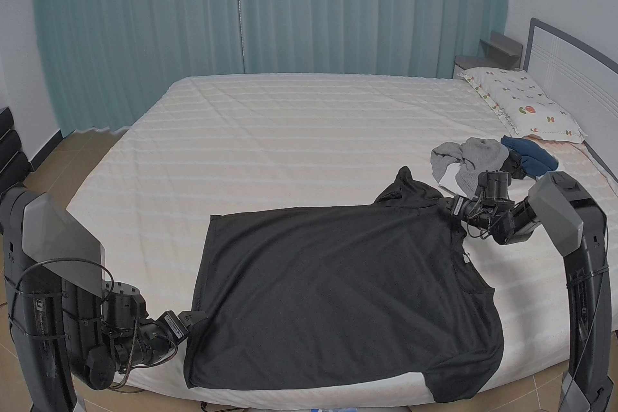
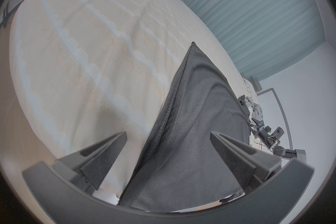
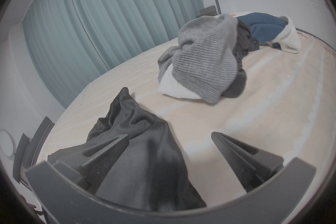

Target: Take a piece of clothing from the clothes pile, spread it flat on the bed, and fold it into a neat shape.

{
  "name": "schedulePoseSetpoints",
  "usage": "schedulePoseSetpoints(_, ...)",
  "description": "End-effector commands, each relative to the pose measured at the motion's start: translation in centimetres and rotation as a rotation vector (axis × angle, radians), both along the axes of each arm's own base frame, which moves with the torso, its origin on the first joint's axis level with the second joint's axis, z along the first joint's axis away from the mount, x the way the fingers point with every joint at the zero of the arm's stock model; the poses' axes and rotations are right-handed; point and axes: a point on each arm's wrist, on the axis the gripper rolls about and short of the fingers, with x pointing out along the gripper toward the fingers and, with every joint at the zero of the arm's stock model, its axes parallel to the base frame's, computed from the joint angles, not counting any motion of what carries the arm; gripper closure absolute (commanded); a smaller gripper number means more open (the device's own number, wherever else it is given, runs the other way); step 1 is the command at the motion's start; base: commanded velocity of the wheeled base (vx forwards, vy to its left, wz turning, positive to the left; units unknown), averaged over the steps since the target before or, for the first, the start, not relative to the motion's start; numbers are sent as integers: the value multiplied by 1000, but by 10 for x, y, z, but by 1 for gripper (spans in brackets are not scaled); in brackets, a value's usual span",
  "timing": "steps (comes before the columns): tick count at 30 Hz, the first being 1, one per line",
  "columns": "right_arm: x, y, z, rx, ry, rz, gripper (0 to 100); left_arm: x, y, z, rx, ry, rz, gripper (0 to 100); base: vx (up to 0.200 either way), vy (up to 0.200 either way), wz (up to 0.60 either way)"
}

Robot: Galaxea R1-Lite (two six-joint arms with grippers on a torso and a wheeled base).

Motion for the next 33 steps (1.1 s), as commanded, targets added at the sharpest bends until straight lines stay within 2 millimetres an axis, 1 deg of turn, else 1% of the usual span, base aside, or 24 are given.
schedulePoseSetpoints(1,-24,-6,45,17,-18,11,0,-4,0,1,-1,11,1,0,0,0,0)
schedulePoseSetpoints(2,-38,-5,54,36,-2,28,0,-4,0,1,-1,9,1,0,0,0,0)
schedulePoseSetpoints(3,-48,-5,59,45,13,38,0,-4,0,1,-1,9,1,0,0,0,0)
schedulePoseSetpoints(4,-48,-5,59,45,13,38,0,-4,0,1,-1,9,1,0,-200,0,0)
schedulePoseSetpoints(5,-58,-4,63,55,29,50,0,-4,0,1,-1,9,1,0,-200,0,0)
schedulePoseSetpoints(6,-73,-1,67,70,57,67,0,-4,0,1,-1,11,1,0,-200,0,0)
schedulePoseSetpoints(8,-94,2,67,92,93,95,0,-4,0,1,-1,11,0,0,-200,0,0)
schedulePoseSetpoints(10,-108,3,66,109,106,111,0,-4,0,1,-1,11,0,0,-200,0,0)
schedulePoseSetpoints(12,-127,3,64,136,117,126,0,-4,0,1,-1,9,0,0,-200,0,0)
schedulePoseSetpoints(13,-131,4,63,143,118,127,0,-4,0,1,-1,9,0,0,-200,0,0)
schedulePoseSetpoints(15,-146,4,59,159,115,125,0,-4,0,1,-1,11,0,0,-200,0,0)
schedulePoseSetpoints(16,-151,3,57,164,114,121,0,-4,0,1,-1,9,0,0,0,0,0)
schedulePoseSetpoints(20,-167,3,51,196,103,104,0,-4,0,2,-2,8,0,0,0,0,0)
schedulePoseSetpoints(24,-175,5,46,283,97,96,0,-4,0,2,-2,5,0,0,0,0,0)
schedulePoseSetpoints(27,-177,8,41,344,105,96,0,-4,0,3,-5,2,-1,0,0,0,0)
schedulePoseSetpoints(30,-177,13,33,391,130,98,0,-4,-2,3,-6,1,-9,0,0,-200,0)
schedulePoseSetpoints(33,-176,17,26,394,145,100,0,-5,-4,3,-6,3,-21,0,0,-200,0)
